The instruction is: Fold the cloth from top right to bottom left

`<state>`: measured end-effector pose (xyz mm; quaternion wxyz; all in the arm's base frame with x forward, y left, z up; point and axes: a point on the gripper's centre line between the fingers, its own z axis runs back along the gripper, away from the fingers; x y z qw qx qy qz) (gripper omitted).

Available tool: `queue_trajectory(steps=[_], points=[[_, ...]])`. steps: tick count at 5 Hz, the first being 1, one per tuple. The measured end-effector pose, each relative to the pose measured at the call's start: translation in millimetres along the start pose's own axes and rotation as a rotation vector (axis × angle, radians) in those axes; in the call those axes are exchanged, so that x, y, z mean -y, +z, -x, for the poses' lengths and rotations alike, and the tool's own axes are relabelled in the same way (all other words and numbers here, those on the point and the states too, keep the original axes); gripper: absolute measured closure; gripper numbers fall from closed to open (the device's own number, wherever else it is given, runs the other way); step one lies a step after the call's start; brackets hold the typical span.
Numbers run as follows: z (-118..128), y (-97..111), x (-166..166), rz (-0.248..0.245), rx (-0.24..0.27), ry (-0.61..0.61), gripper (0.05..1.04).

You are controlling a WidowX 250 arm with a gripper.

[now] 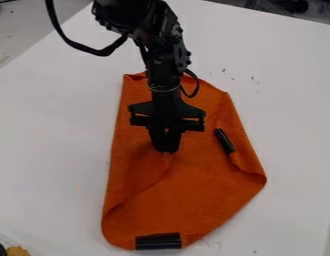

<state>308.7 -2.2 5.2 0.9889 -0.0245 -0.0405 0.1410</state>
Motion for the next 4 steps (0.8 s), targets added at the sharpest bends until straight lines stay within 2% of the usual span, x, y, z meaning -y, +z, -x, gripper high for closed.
queue_trajectory(steps=[1,2,3,4], points=[[1,3,2,-0.029,0.012,0.002,0.975],[7,16,14,-0.042,0.053,0.0,1.007],[10,32,11,-0.063,0.114,0.034,1.011],[19,43,-10,-0.072,0.152,0.08,1.011]])
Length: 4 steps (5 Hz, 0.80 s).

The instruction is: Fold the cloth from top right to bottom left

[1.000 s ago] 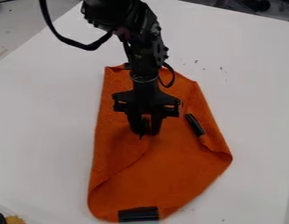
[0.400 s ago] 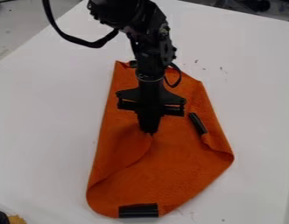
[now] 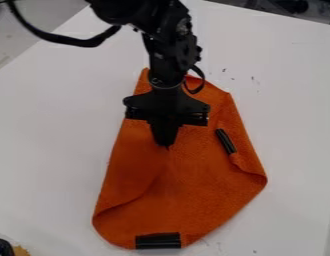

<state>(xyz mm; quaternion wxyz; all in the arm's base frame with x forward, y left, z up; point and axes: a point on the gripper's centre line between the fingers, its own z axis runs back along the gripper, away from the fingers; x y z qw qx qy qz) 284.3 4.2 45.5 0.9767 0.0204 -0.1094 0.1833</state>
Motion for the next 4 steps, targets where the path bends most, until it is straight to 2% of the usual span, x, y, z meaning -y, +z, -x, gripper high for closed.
queue_trajectory(steps=[1,2,3,4], points=[[9,-11,-48,-0.038,-0.023,0.063,1.011],[13,-15,-87,-0.087,-0.04,0.076,1.012],[9,-19,-115,-0.106,-0.031,0.064,1.012],[10,-32,-135,-0.109,-0.052,0.04,0.988]])
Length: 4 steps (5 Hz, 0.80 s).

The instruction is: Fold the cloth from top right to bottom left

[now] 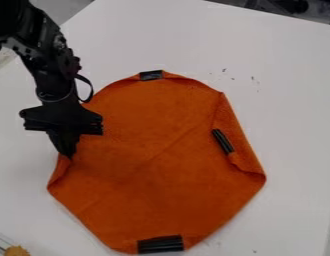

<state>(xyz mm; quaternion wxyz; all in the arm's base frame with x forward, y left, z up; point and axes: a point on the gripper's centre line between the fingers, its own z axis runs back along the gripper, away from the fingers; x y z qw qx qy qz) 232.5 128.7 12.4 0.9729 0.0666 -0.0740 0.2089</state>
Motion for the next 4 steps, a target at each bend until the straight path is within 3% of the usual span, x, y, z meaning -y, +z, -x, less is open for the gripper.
queue_trajectory(steps=[1,2,3,4], points=[[-4,-6,-9,-0.001,0.011,-0.027,0.818],[-5,-7,-24,-0.037,0.021,-0.034,0.541],[-2,0,-41,-0.08,0.013,-0.039,0.239],[-7,14,-56,-0.134,0.014,-0.056,0.072]])
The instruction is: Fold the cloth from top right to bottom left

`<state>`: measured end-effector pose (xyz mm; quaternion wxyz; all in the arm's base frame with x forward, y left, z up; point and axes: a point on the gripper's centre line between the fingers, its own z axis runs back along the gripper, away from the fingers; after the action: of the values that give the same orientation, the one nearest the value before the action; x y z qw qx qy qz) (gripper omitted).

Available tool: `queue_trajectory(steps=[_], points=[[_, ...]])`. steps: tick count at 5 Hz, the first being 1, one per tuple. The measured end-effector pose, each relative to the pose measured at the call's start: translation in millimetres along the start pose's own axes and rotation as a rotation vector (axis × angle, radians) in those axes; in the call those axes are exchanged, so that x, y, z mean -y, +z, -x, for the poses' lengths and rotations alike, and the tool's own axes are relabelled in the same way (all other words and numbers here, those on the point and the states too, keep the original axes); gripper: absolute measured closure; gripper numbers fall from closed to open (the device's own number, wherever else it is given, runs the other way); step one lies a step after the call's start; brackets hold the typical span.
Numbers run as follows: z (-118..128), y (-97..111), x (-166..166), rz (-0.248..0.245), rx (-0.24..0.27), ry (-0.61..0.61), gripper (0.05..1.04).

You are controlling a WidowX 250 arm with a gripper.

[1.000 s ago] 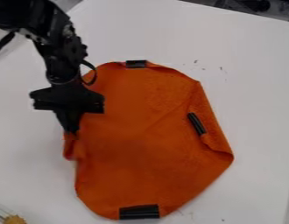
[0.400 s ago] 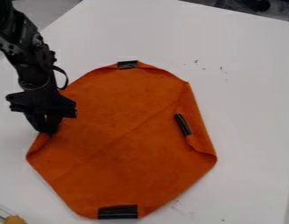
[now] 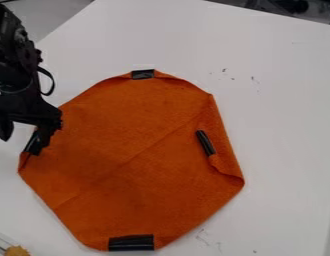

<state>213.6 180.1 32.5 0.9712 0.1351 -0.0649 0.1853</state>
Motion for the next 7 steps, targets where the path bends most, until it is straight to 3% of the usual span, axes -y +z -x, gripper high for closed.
queue_trajectory(steps=[1,2,7], points=[[-3.6,6.2,-6.2,0.009,-0.007,-0.031,0.075],[-6.9,11.5,-0.4,0.055,0.002,-0.096,0.081],[-8.2,12.9,-0.7,0.055,0.01,-0.102,0.083]])
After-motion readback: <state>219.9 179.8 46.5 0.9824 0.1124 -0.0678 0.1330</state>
